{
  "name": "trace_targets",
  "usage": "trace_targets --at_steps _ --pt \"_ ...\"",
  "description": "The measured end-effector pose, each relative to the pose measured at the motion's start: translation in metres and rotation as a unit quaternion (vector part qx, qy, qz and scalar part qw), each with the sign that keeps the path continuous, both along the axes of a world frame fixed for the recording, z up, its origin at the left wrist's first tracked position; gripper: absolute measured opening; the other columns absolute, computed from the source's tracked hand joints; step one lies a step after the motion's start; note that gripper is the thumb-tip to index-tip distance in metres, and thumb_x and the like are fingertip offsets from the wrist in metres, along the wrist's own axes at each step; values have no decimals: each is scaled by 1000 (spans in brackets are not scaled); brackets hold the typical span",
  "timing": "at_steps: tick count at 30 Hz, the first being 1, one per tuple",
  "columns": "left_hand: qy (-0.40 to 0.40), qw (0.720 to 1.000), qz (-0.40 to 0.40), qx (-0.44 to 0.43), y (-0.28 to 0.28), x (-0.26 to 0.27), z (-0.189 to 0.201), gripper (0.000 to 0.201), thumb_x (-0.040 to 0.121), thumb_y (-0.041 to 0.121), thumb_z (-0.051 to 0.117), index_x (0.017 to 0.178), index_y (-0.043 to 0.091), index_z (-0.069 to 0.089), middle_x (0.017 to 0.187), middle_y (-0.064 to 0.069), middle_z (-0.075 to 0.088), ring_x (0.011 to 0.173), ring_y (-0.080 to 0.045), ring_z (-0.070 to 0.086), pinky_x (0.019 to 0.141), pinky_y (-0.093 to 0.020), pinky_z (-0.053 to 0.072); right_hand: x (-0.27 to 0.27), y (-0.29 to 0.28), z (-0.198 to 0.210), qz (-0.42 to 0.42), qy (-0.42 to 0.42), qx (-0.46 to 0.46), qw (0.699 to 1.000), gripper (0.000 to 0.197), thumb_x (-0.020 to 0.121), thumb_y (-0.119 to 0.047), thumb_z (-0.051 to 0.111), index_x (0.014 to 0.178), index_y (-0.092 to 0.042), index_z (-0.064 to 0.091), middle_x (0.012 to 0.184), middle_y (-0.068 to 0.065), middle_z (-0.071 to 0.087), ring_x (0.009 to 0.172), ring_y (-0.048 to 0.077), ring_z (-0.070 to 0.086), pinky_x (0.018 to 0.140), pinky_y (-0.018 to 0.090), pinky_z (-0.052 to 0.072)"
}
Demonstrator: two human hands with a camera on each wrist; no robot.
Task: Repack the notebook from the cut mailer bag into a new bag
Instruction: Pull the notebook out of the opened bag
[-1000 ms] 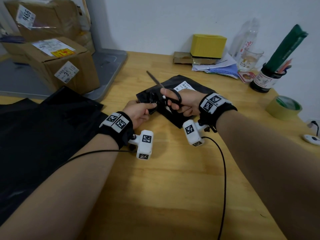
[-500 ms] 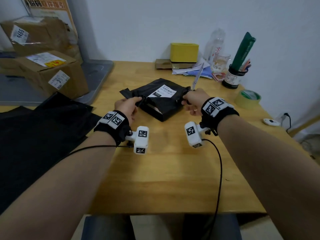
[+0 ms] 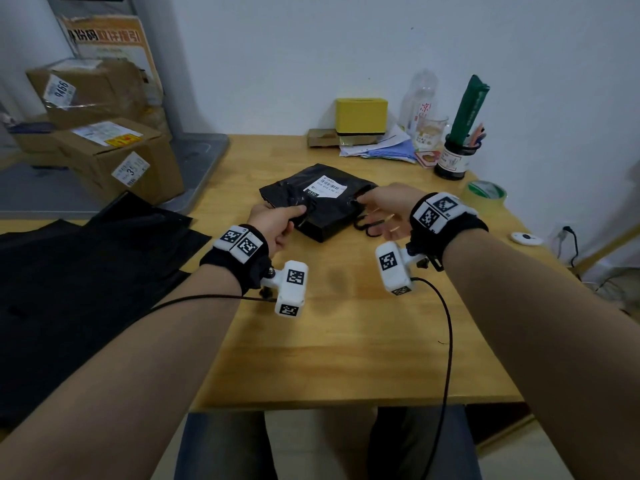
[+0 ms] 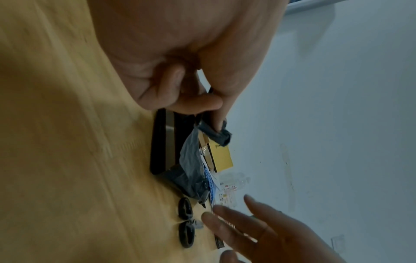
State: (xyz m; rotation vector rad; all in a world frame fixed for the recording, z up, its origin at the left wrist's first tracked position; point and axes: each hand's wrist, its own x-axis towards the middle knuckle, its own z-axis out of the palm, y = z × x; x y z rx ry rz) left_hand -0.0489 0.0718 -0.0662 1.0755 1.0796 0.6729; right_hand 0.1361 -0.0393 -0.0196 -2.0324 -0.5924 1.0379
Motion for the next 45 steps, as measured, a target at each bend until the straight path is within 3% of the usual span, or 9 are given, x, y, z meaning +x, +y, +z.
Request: trace_targets --at_steps 6,9,13,17,24,29,34,40,45 --pt "33 996 -82 30 -9 4 6 31 81 15 80 103 17 59 70 4 50 47 -4 38 37 -18 20 -13 9 -2 100 -3 18 995 50 83 -60 74 102 -14 72 76 -1 72 49 10 44 44 21 31" --pt "53 991 -109 55 -12 12 6 31 80 17 81 102 17 60 68 3 47 48 -5 37 37 -17 20 -15 14 -9 116 -16 50 992 48 80 -51 82 106 -12 71 70 -1 66 45 10 38 41 20 28" --pt "79 987 -121 73 -16 27 7 28 80 21 82 98 17 61 71 2 52 47 -6 39 39 -19 20 -3 15 -17 34 -38 105 993 40 80 -34 84 103 -2 74 70 3 59 44 12 37 42 22 28" --pt "69 990 -110 56 -18 43 9 37 84 21 77 112 17 53 97 1 77 46 -5 43 38 -19 22 22 5 -24 -96 40 175 979 18 90 -26 76 93 -10 68 69 2 62 41 11 33 39 18 25" --pt "58 990 -128 21 -21 68 13 9 97 11 56 94 19 54 92 2 77 51 -7 43 43 -19 21 77 -17 -49 -274 189 209 919 15 99 -28 64 107 -16 61 81 -3 78 54 12 37 40 14 34" --pt "55 989 -139 6 -20 80 8 7 96 12 55 97 19 55 91 4 77 51 -6 45 43 -18 22 97 -28 -59 -316 244 205 894 33 109 -33 41 130 -18 61 100 -9 68 61 10 34 38 15 32" --pt "51 989 -139 1 -19 84 8 8 95 15 58 102 18 56 89 6 78 51 -6 45 45 -19 22 91 -30 -56 -270 268 194 904 53 111 -39 26 144 -8 53 82 3 45 60 10 34 50 18 32" --pt "-1 993 -116 6 -11 73 19 9 90 13 65 99 14 63 93 0 76 57 -9 53 46 -19 27 61 -10 -40 -198 261 203 923 18 104 -23 51 108 -9 62 107 8 75 56 13 44 45 19 44" --pt "14 995 -14 96 23 61 26 16 83 19 69 98 23 69 104 3 71 92 -15 65 61 -28 44 34 22 -23 -106 220 178 953 19 99 -20 59 111 -7 65 113 14 73 62 23 58 51 26 53"
